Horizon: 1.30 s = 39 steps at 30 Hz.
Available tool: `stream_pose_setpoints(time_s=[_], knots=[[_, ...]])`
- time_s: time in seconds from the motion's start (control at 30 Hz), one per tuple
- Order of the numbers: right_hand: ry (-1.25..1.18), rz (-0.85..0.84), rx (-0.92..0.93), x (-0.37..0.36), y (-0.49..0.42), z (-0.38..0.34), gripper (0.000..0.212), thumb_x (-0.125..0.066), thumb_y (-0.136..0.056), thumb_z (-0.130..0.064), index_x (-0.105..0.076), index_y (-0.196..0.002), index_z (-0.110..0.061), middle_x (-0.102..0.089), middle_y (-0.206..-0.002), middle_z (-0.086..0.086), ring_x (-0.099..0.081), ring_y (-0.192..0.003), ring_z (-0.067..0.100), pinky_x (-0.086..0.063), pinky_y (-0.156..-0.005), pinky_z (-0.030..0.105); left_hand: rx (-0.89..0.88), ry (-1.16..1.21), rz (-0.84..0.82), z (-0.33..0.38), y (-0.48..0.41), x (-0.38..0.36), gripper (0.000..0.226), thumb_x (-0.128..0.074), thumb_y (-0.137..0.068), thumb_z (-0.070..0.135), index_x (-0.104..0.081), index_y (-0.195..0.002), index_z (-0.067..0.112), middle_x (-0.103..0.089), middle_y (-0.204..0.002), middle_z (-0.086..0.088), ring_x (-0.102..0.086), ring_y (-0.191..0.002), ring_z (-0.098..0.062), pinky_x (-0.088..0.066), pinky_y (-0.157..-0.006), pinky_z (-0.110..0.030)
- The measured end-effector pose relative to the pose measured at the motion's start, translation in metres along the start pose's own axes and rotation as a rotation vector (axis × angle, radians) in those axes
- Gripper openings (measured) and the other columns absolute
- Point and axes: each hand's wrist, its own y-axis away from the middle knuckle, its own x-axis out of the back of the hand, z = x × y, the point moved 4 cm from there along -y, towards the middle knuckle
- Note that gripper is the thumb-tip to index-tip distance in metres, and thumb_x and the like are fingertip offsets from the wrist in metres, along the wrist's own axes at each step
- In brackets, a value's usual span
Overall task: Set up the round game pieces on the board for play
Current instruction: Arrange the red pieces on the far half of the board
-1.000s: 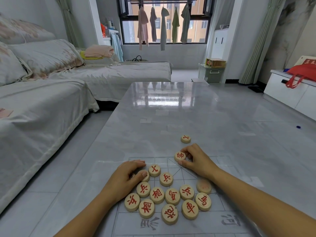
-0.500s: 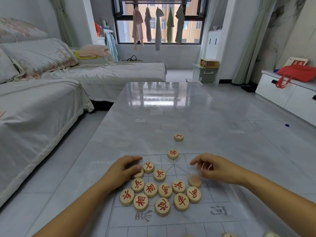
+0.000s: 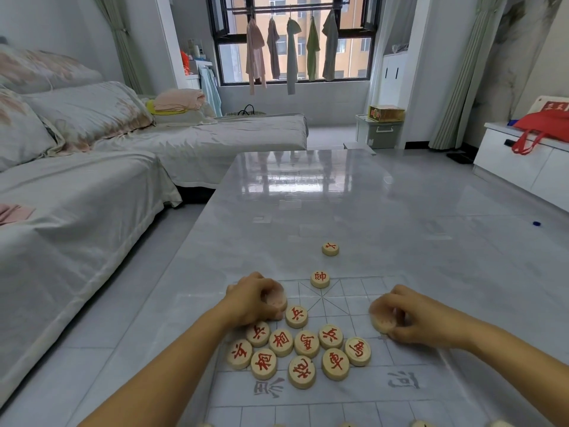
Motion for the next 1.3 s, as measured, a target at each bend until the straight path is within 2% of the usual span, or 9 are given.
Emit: stream_pose_setpoints(time_s=[0.13,0.2,0.33,0.57,0.77,0.93,1.03,1.17,1.3], knots=[[-0.012,-0.12,-0.008,-0.005,0.005,-0.008,0.035,-0.063,-0.083,-0.036,-0.044,-0.108,-0.052,-0.044,-0.11,-0.016,-0.05,-0.097,0.002,-0.044,-0.078,0.016,0.025,0.124,-0.008,-0.013,-0.001,0.013,0.035,-0.068,-0.081,0.025,-0.058,-0.115,0.024,-0.052,-0.1,0.006,-0.052,-0.095,-0.012,-0.042,-0.078,-0.02],[-0.041,-0.039,-0.034,0.002,0.001,-0.015,0.03,-0.06,-0.086,-0.037,-0.047,-0.112,-0.046,-0.047,-0.109,-0.014,-0.051,-0.096,0.0,-0.044,-0.077,0.015,0.057,0.224,0.046,-0.022,0.0,0.018,0.032,-0.069,-0.08,0.024,-0.06,-0.111,0.022,-0.055,-0.097,0.005,-0.053,-0.09,-0.011,-0.042,-0.07,-0.016],[-0.057,0.206,0.031,0.003,-0.017,-0.059,0.022,-0.055,-0.09,-0.031,-0.057,-0.112,-0.029,-0.052,-0.1,-0.013,-0.051,-0.089,0.0,-0.042,-0.072,0.013,0.106,0.415,0.188,-0.039,0.008,0.022,0.031,-0.074,-0.076,0.022,-0.061,-0.104,0.018,-0.058,-0.09,0.003,-0.056,-0.08,-0.012,-0.047,-0.068,-0.019],[0.09,0.117,0.241,-0.048,-0.047,-0.152,0.03,-0.054,-0.089,-0.031,-0.055,-0.118,-0.022,-0.054,-0.111,0.0,-0.051,-0.1,0.016,-0.041,-0.084,0.027,0.097,0.552,0.418,-0.078,0.037,0.022,0.025,-0.074,-0.076,0.019,-0.062,-0.098,0.017,-0.06,-0.086,0.0,-0.055,-0.079,-0.014,-0.045,-0.067,-0.017],[0.109,0.083,0.271,-0.068,-0.06,-0.179,0.042,-0.059,-0.083,-0.043,-0.052,-0.118,-0.023,-0.048,-0.115,0.001,-0.043,-0.106,0.018,-0.037,-0.086,0.031,-0.008,0.55,0.416,-0.079,0.039,0.016,0.029,-0.077,-0.072,0.02,-0.062,-0.096,0.025,-0.061,-0.096,-0.002,-0.057,-0.083,-0.009,-0.047,-0.073,-0.017],[0.147,0.108,0.333,-0.076,-0.054,-0.183,0.038,-0.058,-0.085,-0.041,-0.05,-0.116,-0.021,-0.039,-0.105,-0.004,-0.036,-0.096,0.014,-0.03,-0.08,0.027,-0.031,0.53,0.413,-0.081,0.038,0.015,0.029,-0.077,-0.072,0.024,-0.062,-0.094,0.032,-0.062,-0.096,0.001,-0.058,-0.086,-0.013,-0.05,-0.078,-0.026],[-0.002,0.124,0.26,-0.059,-0.047,-0.163,0.036,-0.057,-0.085,-0.044,-0.05,-0.117,-0.028,-0.043,-0.105,-0.01,-0.042,-0.097,0.008,-0.038,-0.086,0.024,-0.038,0.534,0.402,-0.081,0.035,0.014,0.029,-0.078,-0.071,0.026,-0.063,-0.095,0.031,-0.064,-0.09,0.007,-0.058,-0.083,-0.011,-0.048,-0.074,-0.024],[-0.106,0.249,0.014,-0.01,-0.042,-0.083,0.023,-0.058,-0.088,-0.034,-0.056,-0.109,-0.026,-0.05,-0.096,-0.011,-0.051,-0.085,0.003,-0.043,-0.077,0.019,-0.034,0.448,0.379,-0.071,0.022,0.013,0.031,-0.075,-0.075,0.027,-0.062,-0.102,0.031,-0.064,-0.099,0.01,-0.058,-0.098,-0.009,-0.044,-0.08,-0.018],[-0.063,0.327,-0.219,0.024,-0.03,0.007,0.011,-0.061,-0.087,-0.029,-0.061,-0.093,-0.02,-0.059,-0.087,-0.002,-0.054,-0.075,0.009,-0.039,-0.061,0.018,-0.038,0.305,0.265,-0.036,-0.005,0.018,0.035,-0.068,-0.081,0.025,-0.061,-0.115,0.025,-0.063,-0.109,0.005,-0.055,-0.108,-0.012,-0.041,-0.102,-0.036]])
